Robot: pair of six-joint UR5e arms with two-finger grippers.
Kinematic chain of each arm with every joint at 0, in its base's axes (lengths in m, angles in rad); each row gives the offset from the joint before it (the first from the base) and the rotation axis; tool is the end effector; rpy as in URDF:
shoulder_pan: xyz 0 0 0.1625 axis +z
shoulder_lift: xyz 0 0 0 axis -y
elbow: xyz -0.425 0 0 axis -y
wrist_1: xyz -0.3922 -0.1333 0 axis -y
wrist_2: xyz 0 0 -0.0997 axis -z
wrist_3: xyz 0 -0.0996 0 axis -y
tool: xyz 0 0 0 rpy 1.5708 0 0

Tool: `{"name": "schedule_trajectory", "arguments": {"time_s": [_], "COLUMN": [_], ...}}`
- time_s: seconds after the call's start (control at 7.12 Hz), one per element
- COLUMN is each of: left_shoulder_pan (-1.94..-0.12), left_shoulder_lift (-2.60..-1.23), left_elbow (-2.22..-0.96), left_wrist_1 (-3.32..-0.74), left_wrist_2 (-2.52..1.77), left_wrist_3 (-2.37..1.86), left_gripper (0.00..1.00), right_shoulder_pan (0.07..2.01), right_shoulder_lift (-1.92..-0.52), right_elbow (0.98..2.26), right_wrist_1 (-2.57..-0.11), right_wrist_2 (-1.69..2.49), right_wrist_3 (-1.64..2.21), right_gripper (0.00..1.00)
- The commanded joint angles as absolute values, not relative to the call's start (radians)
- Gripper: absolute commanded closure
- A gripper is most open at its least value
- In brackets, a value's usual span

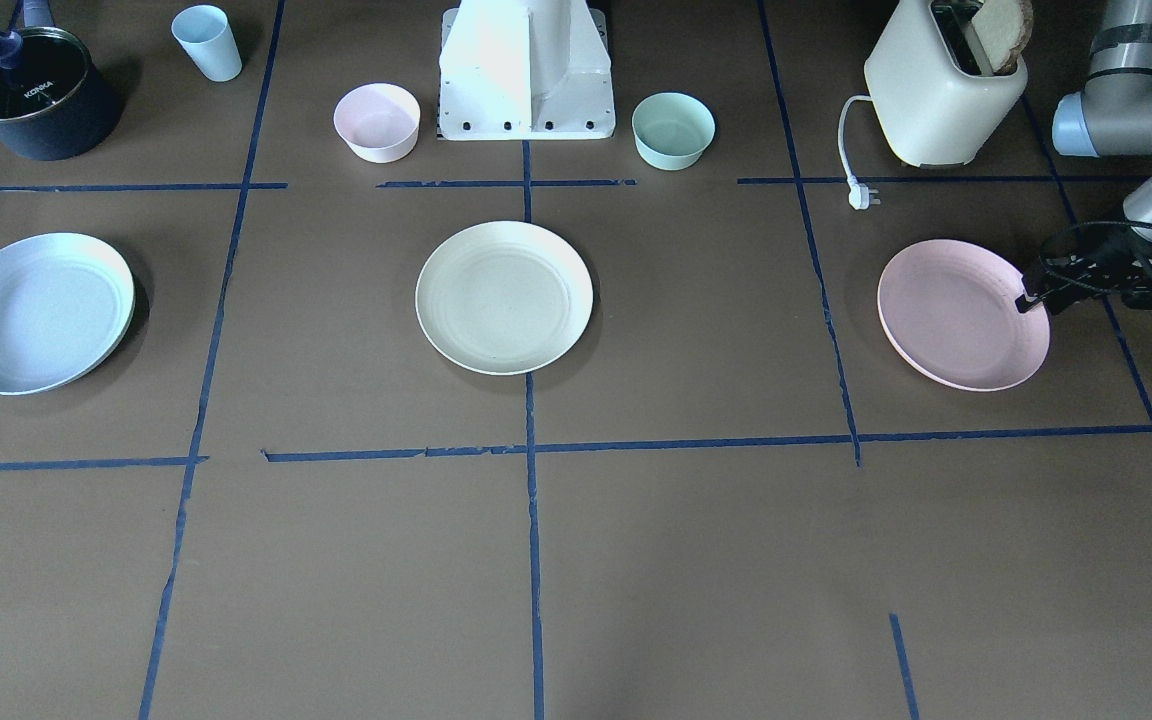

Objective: Stack three plates with pink and blue
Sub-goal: 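Reach the left gripper to the pink plate's rim and grasp it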

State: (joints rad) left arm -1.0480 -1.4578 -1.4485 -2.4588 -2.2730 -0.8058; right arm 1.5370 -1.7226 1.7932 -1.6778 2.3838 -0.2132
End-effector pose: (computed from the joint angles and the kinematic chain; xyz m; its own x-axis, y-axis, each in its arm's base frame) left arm 0.1694 -0.4320 0.6761 0.6086 0.0028 -0.7935 0.0612 0.9969 0.0504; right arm 0.0466 -0.4259 0.6270 0.6651 -0.2082 0.7171 0.1785 0.9768 0.1180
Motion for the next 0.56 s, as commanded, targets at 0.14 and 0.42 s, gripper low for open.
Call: {"name": "schedule_trajectory", "arguments": {"time_s": [0.14,0.42], "left_shoulder_pan": [-1.049,-1.049], "left_shoulder_lift": [-1.463,-1.523], "left_elbow": [-1.485,-1.579], "left_wrist_1": [-2.457,-2.453], "left_wrist_2": [-2.328,-2.448], "left_wrist_3": [-0.859,-1.112], "left_gripper": [1.00,1.00], "right_shoulder_pan": [1.537,1.537], "right_shoulder_lift": [-1.723,-1.723], "right_elbow": [1.795,1.795], "right_wrist_1": [-1.678,-1.678], "right_wrist_2": [2.384,2.384], "right_wrist_3": [-0.213,-0.213], "right_gripper": [0.00,0.00]}}
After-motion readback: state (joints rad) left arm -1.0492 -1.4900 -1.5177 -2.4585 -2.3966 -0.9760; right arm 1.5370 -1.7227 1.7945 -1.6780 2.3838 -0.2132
